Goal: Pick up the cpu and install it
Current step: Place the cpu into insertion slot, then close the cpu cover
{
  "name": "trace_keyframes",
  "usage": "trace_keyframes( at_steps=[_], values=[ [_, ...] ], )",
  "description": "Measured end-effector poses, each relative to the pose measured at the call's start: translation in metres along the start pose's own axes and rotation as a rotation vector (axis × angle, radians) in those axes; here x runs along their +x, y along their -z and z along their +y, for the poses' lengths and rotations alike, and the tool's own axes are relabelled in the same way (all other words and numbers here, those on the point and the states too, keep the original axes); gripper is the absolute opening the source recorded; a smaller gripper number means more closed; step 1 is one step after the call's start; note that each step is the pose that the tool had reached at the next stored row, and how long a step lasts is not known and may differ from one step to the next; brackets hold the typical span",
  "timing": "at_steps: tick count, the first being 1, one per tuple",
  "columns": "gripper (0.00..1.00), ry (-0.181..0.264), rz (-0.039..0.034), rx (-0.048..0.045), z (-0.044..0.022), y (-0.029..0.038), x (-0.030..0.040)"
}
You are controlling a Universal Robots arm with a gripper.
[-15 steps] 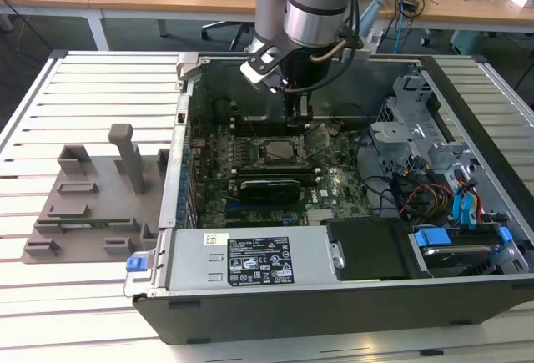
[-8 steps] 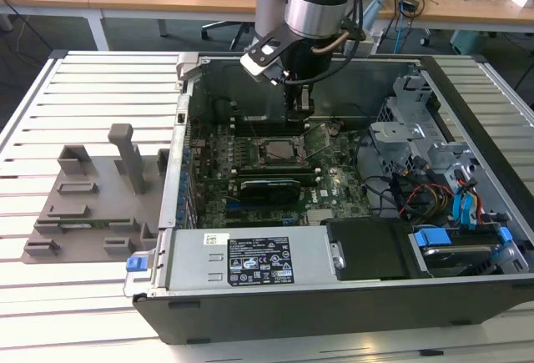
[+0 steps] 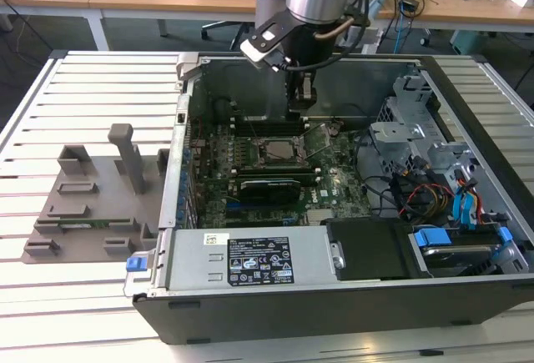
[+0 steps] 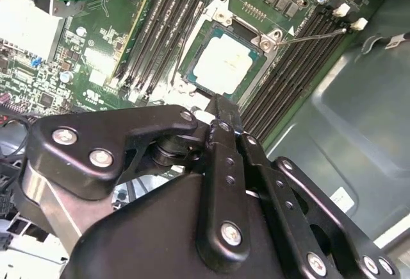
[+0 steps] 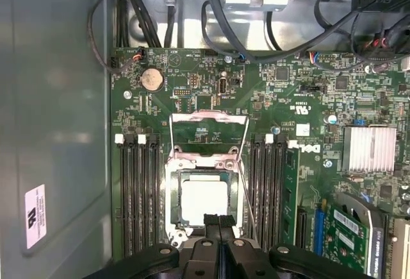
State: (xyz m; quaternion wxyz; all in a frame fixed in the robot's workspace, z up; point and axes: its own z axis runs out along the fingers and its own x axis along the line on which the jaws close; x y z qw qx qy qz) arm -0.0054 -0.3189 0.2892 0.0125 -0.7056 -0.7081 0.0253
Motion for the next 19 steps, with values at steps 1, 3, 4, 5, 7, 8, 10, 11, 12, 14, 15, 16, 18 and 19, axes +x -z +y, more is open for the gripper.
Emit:
trace_keyframes(
  at_steps=[1,3,4,5,7,8,10,11,12,14,15,16,18,19],
  values=[
    [0.11,0.000,0.0000,0.0000,-0.0001,0.0023,0.0000],
    [0.11,0.000,0.0001,0.0000,-0.0003,0.0066,-0.0001],
    [0.11,0.000,0.0001,0.0000,-0.0006,0.0102,-0.0002],
    [0.11,0.000,0.0000,0.0000,-0.0009,0.0162,-0.0003],
    [0.11,0.000,0.0003,-0.0001,-0.0012,0.0222,-0.0004],
    [0.11,0.000,0.0004,-0.0001,-0.0012,0.0222,-0.0004],
    [0.11,0.000,0.0004,0.0000,-0.0012,0.0223,-0.0004],
    [0.11,0.000,0.0006,0.0000,-0.0012,0.0223,-0.0004],
    [0.11,0.000,0.0006,0.0000,-0.0012,0.0223,-0.0004],
    [0.11,0.000,0.0008,0.0000,-0.0012,0.0223,-0.0004],
    [0.11,0.000,0.0008,-0.0001,-0.0012,0.0223,-0.0004],
    [0.11,0.000,0.0008,0.0000,-0.0012,0.0223,-0.0004],
    [0.11,0.000,0.0007,0.0000,-0.0011,0.0224,-0.0002],
    [0.11,0.000,0.0006,0.0001,-0.0011,0.0224,0.0001]
  ],
)
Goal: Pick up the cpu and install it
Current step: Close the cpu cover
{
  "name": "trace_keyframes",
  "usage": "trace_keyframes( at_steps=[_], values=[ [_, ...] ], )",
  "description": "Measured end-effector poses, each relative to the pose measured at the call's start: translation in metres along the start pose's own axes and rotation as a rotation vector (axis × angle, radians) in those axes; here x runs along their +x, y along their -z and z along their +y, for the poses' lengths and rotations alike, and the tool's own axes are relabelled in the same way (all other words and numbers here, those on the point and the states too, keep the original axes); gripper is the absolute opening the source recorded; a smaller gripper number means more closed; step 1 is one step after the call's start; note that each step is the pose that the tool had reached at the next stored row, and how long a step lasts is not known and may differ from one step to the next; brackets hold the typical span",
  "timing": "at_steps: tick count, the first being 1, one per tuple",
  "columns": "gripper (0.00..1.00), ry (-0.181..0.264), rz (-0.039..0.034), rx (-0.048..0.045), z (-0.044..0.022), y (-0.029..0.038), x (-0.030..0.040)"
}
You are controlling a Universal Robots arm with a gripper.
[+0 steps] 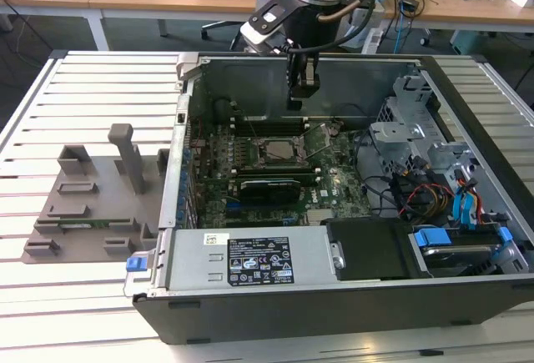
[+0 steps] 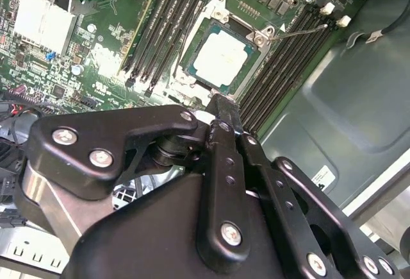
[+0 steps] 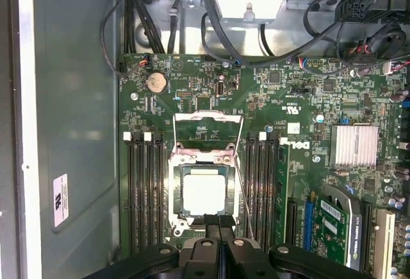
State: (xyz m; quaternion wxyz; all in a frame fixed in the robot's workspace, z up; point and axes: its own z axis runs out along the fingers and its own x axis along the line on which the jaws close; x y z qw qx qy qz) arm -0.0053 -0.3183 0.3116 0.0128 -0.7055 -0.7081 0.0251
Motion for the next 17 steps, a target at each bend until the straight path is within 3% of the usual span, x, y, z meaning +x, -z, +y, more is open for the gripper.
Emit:
trace_keyframes(
  at_steps=[10,13,17],
  values=[
    [0.11,0.001,-0.0039,-0.0001,0.0101,0.0002,0.0020],
    [0.11,0.002,-0.0109,-0.0001,0.0154,0.0005,0.0028],
    [0.11,0.002,-0.0128,-0.0001,0.0178,0.0006,0.0032]
  ],
)
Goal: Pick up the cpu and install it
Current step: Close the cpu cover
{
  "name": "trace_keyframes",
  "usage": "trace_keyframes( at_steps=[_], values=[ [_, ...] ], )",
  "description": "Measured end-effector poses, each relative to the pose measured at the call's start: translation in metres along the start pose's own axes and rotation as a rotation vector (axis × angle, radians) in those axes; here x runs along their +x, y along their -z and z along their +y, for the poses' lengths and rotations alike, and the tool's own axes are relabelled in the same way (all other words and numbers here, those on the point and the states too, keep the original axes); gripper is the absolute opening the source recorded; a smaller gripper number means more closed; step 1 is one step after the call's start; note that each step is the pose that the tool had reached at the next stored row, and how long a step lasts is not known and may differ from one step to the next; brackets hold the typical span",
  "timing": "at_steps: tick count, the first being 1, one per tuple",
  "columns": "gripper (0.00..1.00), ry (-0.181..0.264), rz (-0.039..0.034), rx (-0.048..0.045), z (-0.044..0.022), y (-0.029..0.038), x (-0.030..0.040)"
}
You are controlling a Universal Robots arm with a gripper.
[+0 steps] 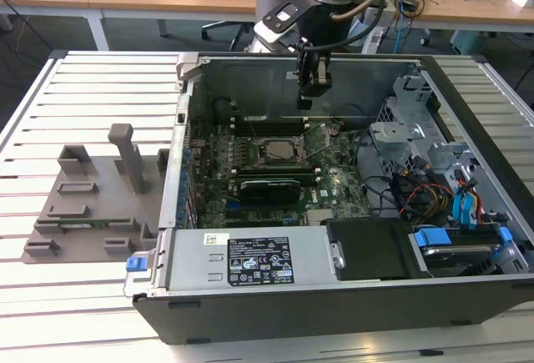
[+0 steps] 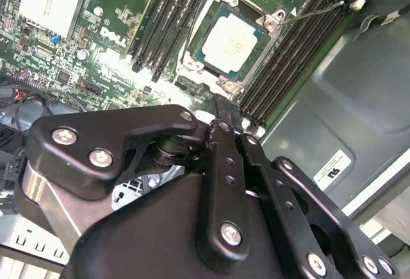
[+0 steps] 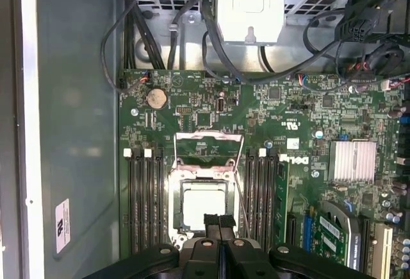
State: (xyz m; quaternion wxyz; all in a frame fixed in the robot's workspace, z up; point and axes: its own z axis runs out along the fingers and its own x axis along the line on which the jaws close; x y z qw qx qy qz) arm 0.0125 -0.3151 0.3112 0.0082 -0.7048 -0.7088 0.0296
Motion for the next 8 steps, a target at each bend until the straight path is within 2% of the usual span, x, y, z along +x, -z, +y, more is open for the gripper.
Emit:
trace_keyframes(
  at_steps=[8],
  values=[
    [0.11,0.001,-0.0022,0.0000,0.0091,0.0002,0.0011]
  ],
)
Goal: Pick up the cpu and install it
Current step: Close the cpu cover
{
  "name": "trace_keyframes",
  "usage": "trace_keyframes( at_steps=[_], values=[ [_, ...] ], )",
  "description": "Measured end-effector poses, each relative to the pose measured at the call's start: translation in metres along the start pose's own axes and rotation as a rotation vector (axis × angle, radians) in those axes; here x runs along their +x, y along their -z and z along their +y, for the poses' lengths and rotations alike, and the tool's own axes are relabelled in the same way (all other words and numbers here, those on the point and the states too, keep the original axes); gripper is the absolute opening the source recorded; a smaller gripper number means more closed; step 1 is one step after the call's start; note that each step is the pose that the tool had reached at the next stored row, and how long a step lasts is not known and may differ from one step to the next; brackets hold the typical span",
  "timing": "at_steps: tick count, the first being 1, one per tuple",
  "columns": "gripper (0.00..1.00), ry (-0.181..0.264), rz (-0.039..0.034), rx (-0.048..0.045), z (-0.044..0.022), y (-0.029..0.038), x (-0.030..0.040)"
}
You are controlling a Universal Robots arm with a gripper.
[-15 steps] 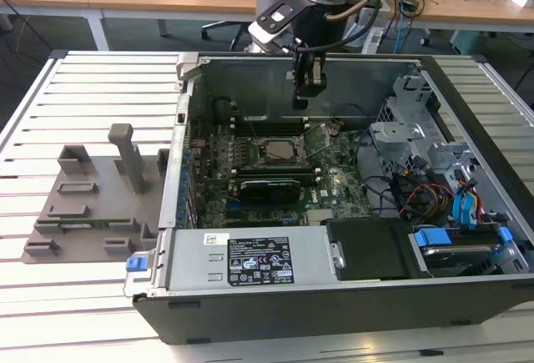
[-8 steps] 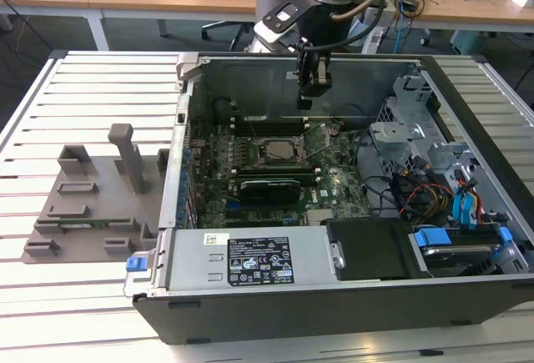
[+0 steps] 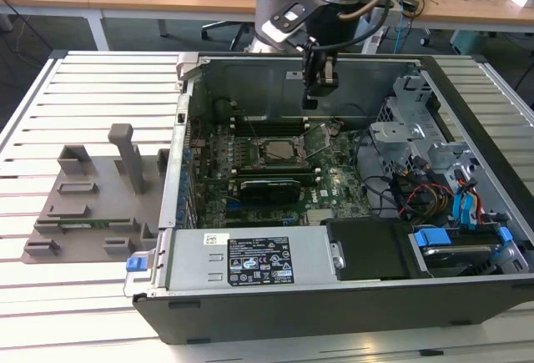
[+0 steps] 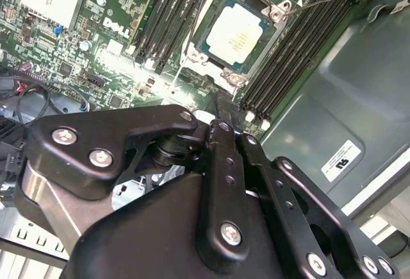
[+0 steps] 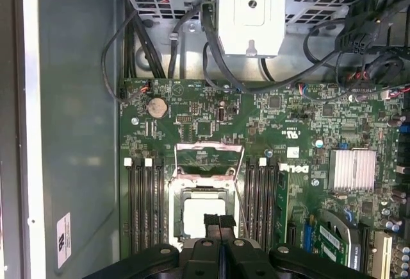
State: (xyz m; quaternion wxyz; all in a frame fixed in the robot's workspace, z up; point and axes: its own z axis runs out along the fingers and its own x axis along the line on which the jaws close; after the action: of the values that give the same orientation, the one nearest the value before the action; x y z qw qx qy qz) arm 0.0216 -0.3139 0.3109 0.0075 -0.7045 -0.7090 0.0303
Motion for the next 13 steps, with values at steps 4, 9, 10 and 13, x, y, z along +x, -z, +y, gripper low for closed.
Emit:
trace_keyframes(
  at_steps=[4,9,10,13],
  values=[
    [0.11,0.000,-0.0013,-0.0001,0.0027,-0.0001,0.0006],
    [0.11,0.002,-0.0016,0.0005,0.0056,-0.0029,0.0028],
    [0.11,0.003,-0.0015,0.0005,0.0060,-0.0043,0.0036],
    [0.11,0.011,-0.0018,0.0012,0.0116,-0.0068,0.0062]
  ],
)
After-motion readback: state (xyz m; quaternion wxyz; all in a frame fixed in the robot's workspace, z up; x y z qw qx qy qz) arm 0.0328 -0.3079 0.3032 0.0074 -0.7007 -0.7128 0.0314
